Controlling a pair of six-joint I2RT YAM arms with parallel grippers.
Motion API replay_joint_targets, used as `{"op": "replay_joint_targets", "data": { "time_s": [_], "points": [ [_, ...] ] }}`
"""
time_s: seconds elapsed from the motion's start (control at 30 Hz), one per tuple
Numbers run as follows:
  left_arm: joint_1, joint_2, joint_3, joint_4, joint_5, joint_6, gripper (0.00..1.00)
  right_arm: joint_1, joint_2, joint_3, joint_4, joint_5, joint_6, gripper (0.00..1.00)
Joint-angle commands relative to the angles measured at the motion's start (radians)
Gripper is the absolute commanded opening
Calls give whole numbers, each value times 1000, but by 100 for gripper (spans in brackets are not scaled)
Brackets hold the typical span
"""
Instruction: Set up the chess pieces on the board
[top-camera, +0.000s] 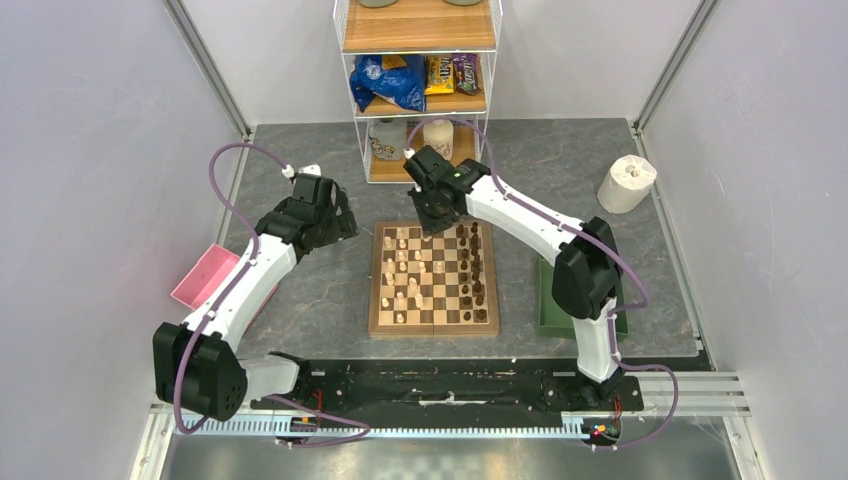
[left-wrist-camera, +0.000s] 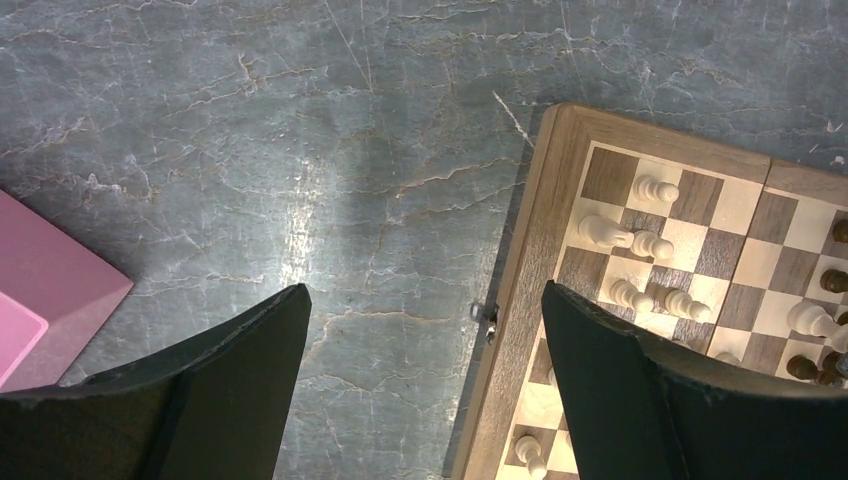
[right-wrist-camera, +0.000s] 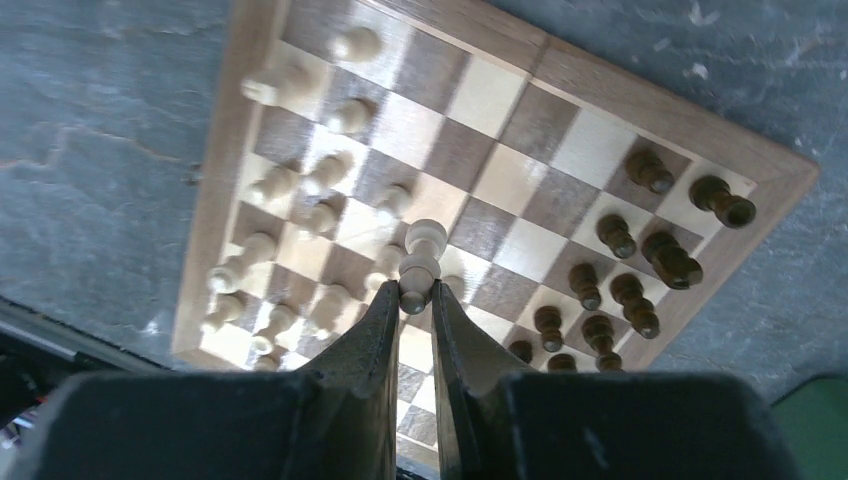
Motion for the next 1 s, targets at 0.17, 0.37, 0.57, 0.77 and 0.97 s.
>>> {"op": "replay_joint_targets", "data": {
  "time_s": [0.17,0.37,0.57,0.77,0.97],
  "points": [
    [5,-95,-33,31,-91,-49,93,82,70,207,-11,-13,-34,17],
    [8,-146,-57,32,-146,-69,93,120,138,284,-33,-15,-37,17],
    [11,-177,-76,46,-169,-73,94,138,190,324,-46,-15,-36,17],
    [13,-185,-90,53,-164,-74,94,144,239,363,-61,0,-39,17],
    [17,-188,-100,59,-162,-67,94,146,285,416,-74,-7,-36,17]
  ]
}}
